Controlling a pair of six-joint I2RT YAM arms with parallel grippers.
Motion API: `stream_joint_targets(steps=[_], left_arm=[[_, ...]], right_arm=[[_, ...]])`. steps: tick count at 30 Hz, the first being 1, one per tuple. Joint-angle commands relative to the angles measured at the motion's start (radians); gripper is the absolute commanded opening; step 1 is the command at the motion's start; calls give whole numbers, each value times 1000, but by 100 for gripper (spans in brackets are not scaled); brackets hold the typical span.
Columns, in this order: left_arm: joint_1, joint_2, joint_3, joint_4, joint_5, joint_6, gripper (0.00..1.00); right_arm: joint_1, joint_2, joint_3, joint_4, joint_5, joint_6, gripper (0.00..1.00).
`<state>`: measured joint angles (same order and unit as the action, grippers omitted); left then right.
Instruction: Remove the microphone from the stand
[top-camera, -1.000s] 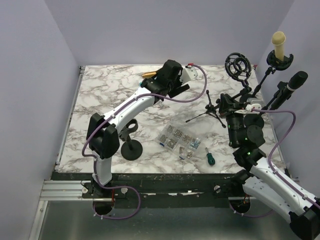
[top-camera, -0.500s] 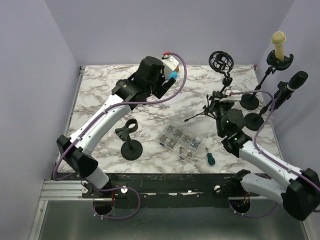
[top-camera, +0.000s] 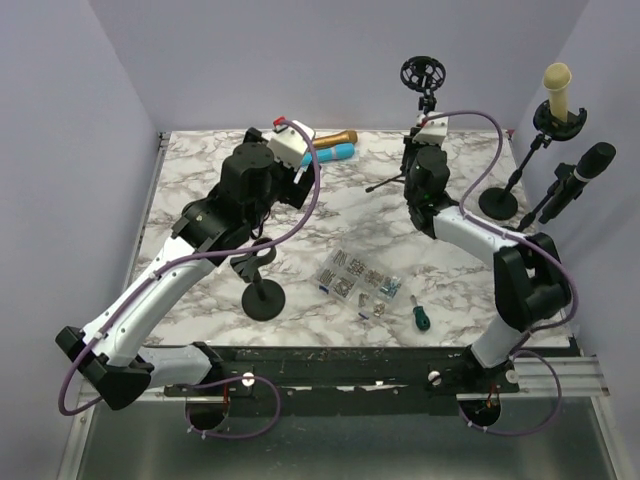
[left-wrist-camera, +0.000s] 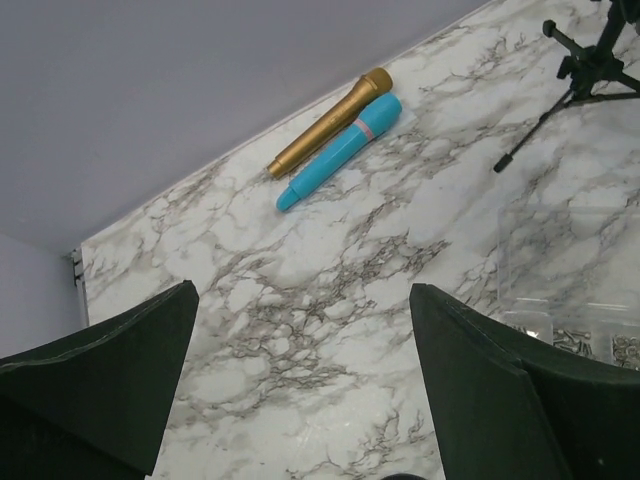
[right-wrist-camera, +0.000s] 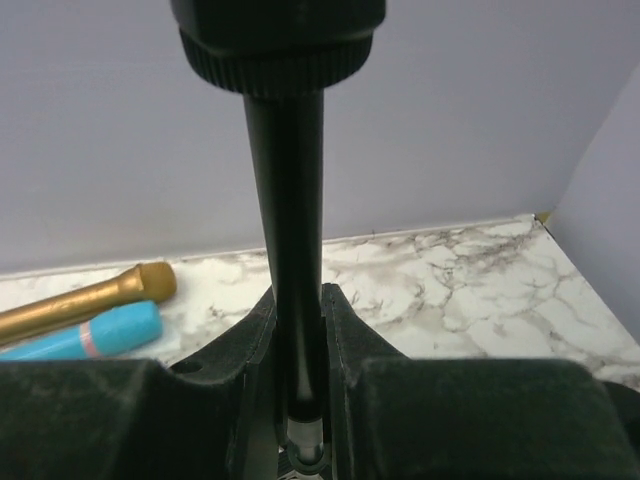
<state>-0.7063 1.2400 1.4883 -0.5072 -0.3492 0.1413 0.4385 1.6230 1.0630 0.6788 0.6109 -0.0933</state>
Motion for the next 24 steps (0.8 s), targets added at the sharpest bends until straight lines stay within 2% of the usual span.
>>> stream_joint_targets(steps=[1,8,13,16,18,21,23,24], left_arm=[[-10,-91,-113,133,-28,-2,90],[-16,-83,-144,170,-68,-14,90],[-18,-55,-121,140,-49,-18,90],[-19,-62,-134,155,-50,-14,90],[-19,-62,-134,153,-47,-15,90],[-19,-60,-133,151,-38,-20,90],[-18,-59,-131,149,-36,-22,90],[-18,-59,-130,147,-35,-23,90]], right_arm=[[-60,171,111,233,-116,-42,1],[-122,434,264,303,-172,-82,1],[-128,495,264,369,-186,-107,3],[-130,481,232,350,-190,-83,17],[-131,460,187,355,-200,-69,30],[-132,416,128,351,-188,-45,56],[-130,376,107,308,-169,-33,77],[-132,357,103,261,-162,-21,85]])
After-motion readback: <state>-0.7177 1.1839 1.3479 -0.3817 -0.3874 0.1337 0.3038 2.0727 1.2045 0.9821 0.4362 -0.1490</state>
